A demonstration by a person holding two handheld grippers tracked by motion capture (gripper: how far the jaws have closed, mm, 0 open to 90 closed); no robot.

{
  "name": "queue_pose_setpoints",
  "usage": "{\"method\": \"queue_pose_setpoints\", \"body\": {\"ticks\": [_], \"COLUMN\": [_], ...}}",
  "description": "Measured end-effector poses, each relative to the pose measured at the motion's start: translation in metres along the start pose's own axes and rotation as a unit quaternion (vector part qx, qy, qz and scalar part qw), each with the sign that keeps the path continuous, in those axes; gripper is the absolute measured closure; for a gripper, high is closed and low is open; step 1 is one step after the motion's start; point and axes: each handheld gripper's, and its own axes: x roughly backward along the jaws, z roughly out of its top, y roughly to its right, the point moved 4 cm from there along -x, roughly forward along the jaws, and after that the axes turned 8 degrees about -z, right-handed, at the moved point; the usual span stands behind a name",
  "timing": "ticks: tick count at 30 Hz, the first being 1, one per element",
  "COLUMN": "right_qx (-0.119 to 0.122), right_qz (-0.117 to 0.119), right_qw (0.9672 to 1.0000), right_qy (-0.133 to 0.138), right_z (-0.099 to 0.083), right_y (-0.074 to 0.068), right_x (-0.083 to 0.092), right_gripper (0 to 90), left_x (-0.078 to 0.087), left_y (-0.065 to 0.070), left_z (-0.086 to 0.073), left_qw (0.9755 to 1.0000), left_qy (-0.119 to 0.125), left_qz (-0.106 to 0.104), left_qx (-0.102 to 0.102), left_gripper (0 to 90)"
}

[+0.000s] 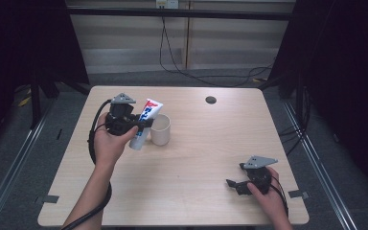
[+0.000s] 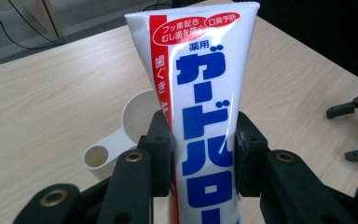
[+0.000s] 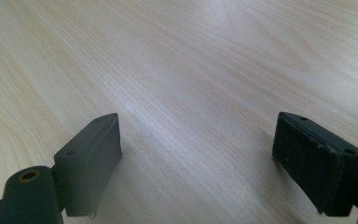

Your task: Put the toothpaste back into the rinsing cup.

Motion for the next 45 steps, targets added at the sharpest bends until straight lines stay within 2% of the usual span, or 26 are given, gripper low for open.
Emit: {"method": "queue_pose_setpoints", "body": {"ticks": [2,5,18,23,33,39,45], "right_qx": [0.0,0.0,0.001,0.001,0.001,0.001,0.001], "right_qz": [0.0,0.0,0.0,0.0,0.0,0.0,0.0], "right_qw": [1.0,1.0,1.0,1.0,1.0,1.0,1.0], "right_qy": [0.0,0.0,0.0,0.0,0.0,0.0,0.0], "right_z": [0.0,0.0,0.0,0.0,0.0,0.0,0.0], "right_y": [0.0,0.0,0.0,0.0,0.0,0.0,0.0], "right_x": [0.0,0.0,0.0,0.0,0.0,0.0,0.0], "right_gripper": [15.0,15.0,14.9,14.9,14.9,14.9,14.9], "left_x": [0.0,-0.002,-0.009,-0.01,-0.011,-0.013,-0.017], "left_y": [-0.001,-0.002,-0.002,-0.005,-0.01,-0.012,-0.016], "left_z": [0.001,0.004,0.016,0.02,0.026,0.028,0.029], "left_qw": [1.0,1.0,0.9998,0.9993,0.9959,0.9943,0.9949], "left_qy": [0.004,0.007,0.018,0.036,0.087,0.103,0.096], "left_qz": [-0.001,0.006,0.008,0.014,0.025,0.025,0.024], "left_qx": [0.006,0.002,-0.001,0.003,0.008,0.014,0.018], "left_gripper": [65.4,65.4,65.3,65.4,65.4,65.4,65.3]}}
